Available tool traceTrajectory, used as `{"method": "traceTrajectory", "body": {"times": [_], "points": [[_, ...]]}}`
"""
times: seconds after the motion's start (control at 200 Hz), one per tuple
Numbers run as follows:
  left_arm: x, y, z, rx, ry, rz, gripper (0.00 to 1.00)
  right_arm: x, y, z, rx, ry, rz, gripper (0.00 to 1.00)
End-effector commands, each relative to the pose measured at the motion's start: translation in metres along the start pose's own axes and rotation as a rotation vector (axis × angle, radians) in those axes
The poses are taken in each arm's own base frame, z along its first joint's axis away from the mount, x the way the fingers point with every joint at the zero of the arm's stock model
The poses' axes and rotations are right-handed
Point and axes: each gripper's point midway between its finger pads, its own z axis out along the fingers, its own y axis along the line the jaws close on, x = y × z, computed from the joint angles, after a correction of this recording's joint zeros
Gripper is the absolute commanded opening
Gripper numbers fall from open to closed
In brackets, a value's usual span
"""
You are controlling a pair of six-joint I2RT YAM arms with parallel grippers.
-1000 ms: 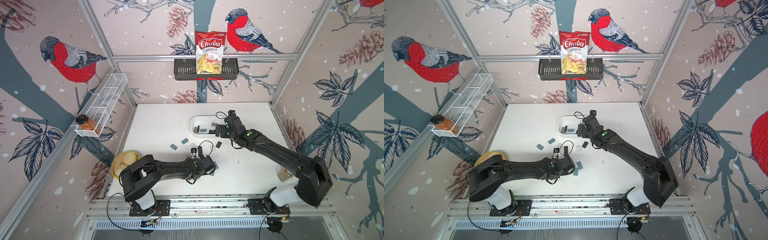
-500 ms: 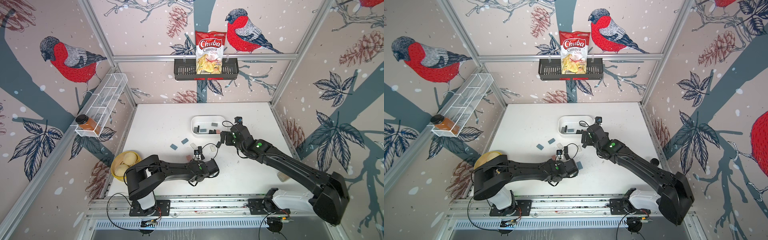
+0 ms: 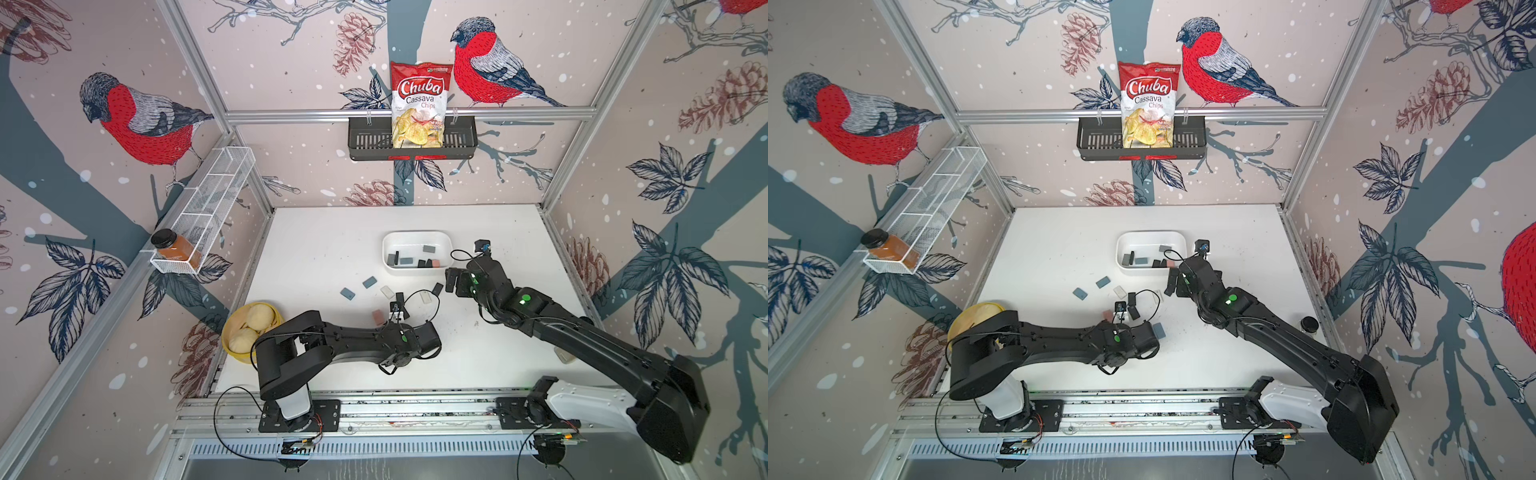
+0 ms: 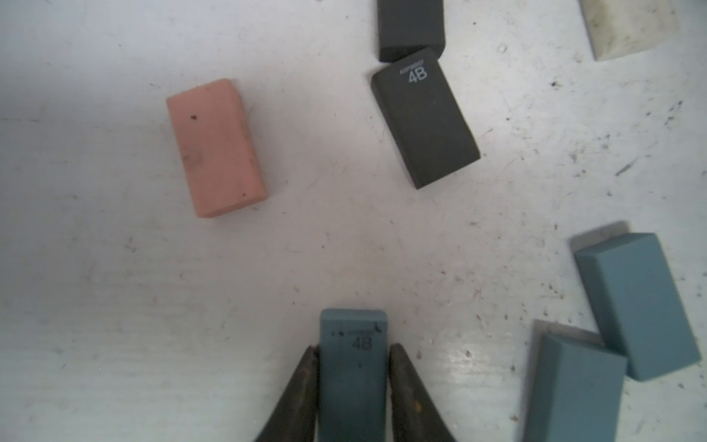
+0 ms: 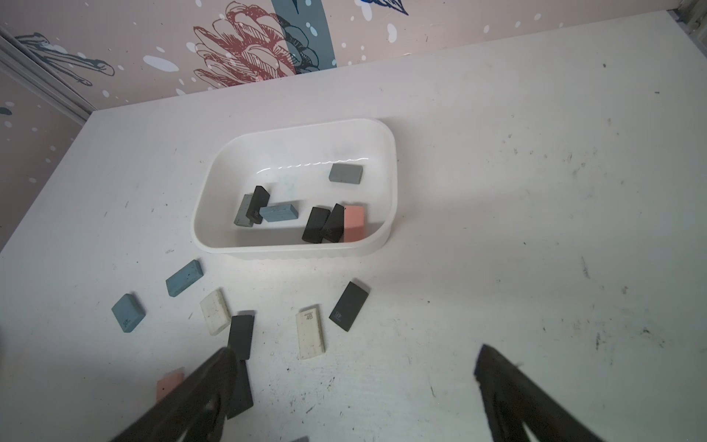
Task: Put the eraser in the storage box
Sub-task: Pick up the eraser from the center of the board, then place the eraser in the storage box.
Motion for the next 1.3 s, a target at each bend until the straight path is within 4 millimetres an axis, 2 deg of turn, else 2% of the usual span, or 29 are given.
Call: {"method": "traceTrajectory", "body": {"times": [0.0,0.125,0.17,0.435,0.585,0.621,0.716,0.856,1.046,1.296], "points": [[0.039,0.013,0.002,-0.027,0.188,0.015,0.26,0.014,0.002,0.004,-0.012,0.022,0.01,0.99],[0.038,0.017,0.001,-0.042,0.179,0.023,0.25,0.04,-0.002,0.012,0.011,0.081,-0.005,0.99],[0.037,0.019,0.001,-0.047,0.174,0.024,0.21,0.049,-0.004,0.015,0.018,0.099,-0.013,0.99],[0.032,0.026,-0.003,-0.061,0.149,0.032,0.14,0.099,-0.005,0.019,0.035,0.19,-0.066,0.99],[0.025,0.028,-0.008,-0.061,0.122,0.03,0.12,0.122,0.003,0.017,0.02,0.223,-0.093,0.99],[0.022,0.028,-0.01,-0.064,0.112,0.033,0.12,0.133,0.003,0.02,0.031,0.249,-0.115,0.99],[0.012,0.029,-0.017,-0.07,0.08,0.038,0.12,0.144,0.007,0.02,0.039,0.265,-0.138,1.0],[-0.002,0.032,-0.027,-0.062,0.042,0.032,0.12,0.154,0.013,0.021,0.032,0.28,-0.149,0.98],[-0.03,0.039,-0.041,-0.025,-0.018,0.007,0.12,0.153,0.015,0.018,0.013,0.273,-0.126,0.98],[-0.096,0.045,-0.068,0.017,-0.156,-0.018,0.12,0.143,0.013,0.01,0.004,0.238,-0.095,0.98]]}}
